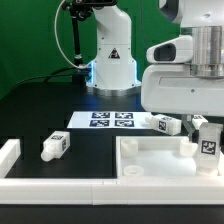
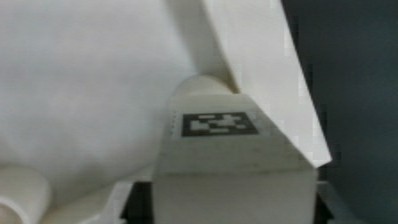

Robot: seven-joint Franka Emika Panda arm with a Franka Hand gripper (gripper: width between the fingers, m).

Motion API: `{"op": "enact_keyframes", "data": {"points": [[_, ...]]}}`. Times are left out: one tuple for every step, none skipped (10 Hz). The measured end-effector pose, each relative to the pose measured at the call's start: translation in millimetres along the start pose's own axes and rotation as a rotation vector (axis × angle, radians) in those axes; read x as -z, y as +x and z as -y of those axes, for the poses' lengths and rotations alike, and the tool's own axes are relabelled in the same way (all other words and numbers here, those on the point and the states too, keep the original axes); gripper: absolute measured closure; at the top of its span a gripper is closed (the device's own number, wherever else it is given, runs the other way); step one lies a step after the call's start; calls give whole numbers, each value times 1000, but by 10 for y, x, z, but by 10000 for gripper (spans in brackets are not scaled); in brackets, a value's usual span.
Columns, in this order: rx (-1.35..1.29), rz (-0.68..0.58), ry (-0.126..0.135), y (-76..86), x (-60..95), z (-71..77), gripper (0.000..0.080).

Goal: Assemble one leg

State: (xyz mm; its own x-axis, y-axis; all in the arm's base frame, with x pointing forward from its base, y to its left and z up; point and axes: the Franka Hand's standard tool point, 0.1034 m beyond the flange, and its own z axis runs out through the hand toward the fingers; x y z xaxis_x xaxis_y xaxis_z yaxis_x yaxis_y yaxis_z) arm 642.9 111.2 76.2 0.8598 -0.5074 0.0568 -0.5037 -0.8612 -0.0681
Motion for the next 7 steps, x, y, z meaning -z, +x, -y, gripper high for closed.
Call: {"op": "enact_keyframes", "data": {"points": [[-93,-8,-9,-1,-8,-3,515],[-302,-4,-3,15,-16,-19,515],[-543,17,17,37,-24,-50,515],[-705,49,38,54,-29,-88,515],[-778,67,44,57,-32,-100,514],[-846,69,41,51,-31,-100,514],[-826,67,41,53,-34,-103,433]]}}
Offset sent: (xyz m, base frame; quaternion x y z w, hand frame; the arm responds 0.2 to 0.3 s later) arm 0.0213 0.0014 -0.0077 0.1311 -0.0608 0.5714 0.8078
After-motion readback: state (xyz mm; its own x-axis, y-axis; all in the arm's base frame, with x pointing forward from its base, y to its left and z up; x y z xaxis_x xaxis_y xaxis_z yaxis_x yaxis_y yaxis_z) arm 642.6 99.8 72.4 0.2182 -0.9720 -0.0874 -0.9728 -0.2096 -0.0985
